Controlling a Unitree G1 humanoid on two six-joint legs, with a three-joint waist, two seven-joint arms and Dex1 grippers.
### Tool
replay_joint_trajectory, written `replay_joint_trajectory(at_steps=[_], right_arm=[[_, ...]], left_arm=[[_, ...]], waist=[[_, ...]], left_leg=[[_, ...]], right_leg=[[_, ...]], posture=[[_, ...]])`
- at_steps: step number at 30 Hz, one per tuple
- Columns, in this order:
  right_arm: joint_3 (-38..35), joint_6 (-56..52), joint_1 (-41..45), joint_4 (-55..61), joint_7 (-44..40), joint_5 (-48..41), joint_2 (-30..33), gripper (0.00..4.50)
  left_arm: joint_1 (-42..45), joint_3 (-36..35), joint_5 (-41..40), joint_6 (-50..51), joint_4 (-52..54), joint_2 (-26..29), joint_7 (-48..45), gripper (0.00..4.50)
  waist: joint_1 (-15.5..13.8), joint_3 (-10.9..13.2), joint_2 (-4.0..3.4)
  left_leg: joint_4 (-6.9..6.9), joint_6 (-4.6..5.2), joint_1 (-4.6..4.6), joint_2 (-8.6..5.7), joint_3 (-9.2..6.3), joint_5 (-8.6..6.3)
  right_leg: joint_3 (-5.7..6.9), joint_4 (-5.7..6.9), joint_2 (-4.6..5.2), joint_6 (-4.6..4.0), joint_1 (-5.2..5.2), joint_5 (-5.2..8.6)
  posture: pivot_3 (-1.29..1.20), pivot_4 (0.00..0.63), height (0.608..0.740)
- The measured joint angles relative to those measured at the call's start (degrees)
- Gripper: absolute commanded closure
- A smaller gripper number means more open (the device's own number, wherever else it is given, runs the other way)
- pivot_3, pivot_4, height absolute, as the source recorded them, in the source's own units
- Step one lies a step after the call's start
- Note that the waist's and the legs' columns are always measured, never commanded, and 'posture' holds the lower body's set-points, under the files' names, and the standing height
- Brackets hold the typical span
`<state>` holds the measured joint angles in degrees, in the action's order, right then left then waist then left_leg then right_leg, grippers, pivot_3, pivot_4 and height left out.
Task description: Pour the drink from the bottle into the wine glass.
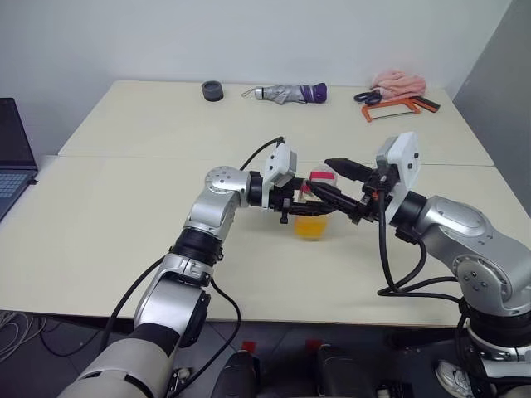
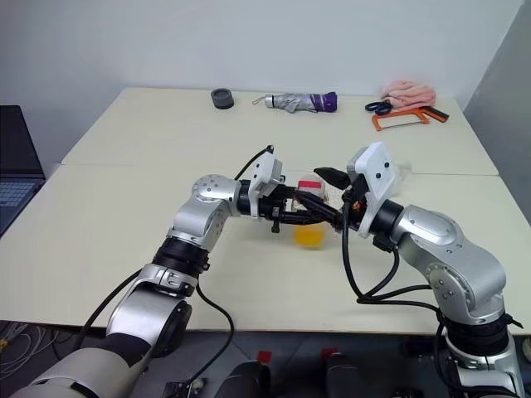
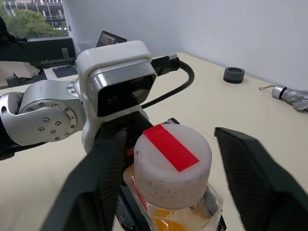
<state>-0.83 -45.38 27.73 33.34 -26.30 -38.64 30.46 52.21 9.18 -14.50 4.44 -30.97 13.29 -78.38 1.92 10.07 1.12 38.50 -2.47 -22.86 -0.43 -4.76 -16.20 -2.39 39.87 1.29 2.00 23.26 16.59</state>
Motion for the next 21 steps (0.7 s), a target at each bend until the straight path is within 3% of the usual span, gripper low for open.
replay_joint_trajectory(at_steps=[21], right_arm=[[2.6,8.4,-0.8,1.3,-2.1,8.2,0.4,2.77]], left_arm=[[-0.4,0.0,-0.1,0.1,0.1,0.3,0.2,2.77]], waist=[[0.0,0.0,0.0]], left_leg=[[0.0,0.0,0.0,0.0,0.0,0.0]], right_leg=[[0.01,0.0,0.0,0.0,0.0,0.0]], posture=[[0.0,0.15,0.74]])
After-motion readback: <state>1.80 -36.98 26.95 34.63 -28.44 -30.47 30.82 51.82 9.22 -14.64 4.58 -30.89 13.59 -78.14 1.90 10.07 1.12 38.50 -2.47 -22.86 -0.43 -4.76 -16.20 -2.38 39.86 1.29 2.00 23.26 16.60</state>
